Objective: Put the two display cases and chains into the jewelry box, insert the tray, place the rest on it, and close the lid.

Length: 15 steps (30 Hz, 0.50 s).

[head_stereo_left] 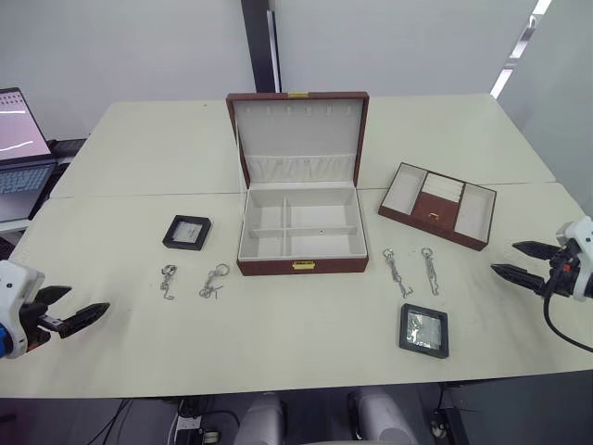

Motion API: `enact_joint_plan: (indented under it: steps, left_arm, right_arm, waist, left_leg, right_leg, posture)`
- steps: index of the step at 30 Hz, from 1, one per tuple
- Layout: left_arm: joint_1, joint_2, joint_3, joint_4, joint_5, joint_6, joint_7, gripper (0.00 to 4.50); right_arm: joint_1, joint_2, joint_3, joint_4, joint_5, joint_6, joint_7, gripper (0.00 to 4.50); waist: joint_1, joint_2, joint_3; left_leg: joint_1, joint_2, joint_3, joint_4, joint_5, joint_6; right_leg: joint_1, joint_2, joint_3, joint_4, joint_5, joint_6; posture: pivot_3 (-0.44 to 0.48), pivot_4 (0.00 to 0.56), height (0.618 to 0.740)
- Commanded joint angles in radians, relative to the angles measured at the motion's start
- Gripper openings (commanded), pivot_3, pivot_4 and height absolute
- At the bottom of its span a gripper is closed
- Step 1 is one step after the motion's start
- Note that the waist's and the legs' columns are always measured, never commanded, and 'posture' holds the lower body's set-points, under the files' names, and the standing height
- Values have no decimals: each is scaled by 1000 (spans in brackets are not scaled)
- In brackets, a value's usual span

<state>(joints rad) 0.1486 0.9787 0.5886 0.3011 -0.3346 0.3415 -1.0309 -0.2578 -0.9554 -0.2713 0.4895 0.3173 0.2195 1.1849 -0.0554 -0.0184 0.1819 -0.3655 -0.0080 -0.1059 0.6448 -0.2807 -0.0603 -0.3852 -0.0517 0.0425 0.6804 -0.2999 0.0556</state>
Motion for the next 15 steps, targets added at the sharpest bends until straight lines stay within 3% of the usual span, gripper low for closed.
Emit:
enact_joint_plan:
  steps: [1,15]
  left_arm:
    - [20,2,45,-24,-14,-12,13,4500]
    - [35,-3,45,-40,-33,-8,31,4500]
  right_arm:
    - [-15,-7,-4,11,-3,-31,9,4471]
    - [-22,-5,-1,-7,7,-16,14,4471]
  waist:
    - [0,0,0]
    - [0,0,0]
  left_leg:
    - [0,0,0,0,0,0]
    - [0,0,0,0,0,0]
  right_leg:
    - [0,0,0,0,0,0]
    - [0,0,0,0,0,0]
  posture:
    - [0,150,740]
    - [0,150,740]
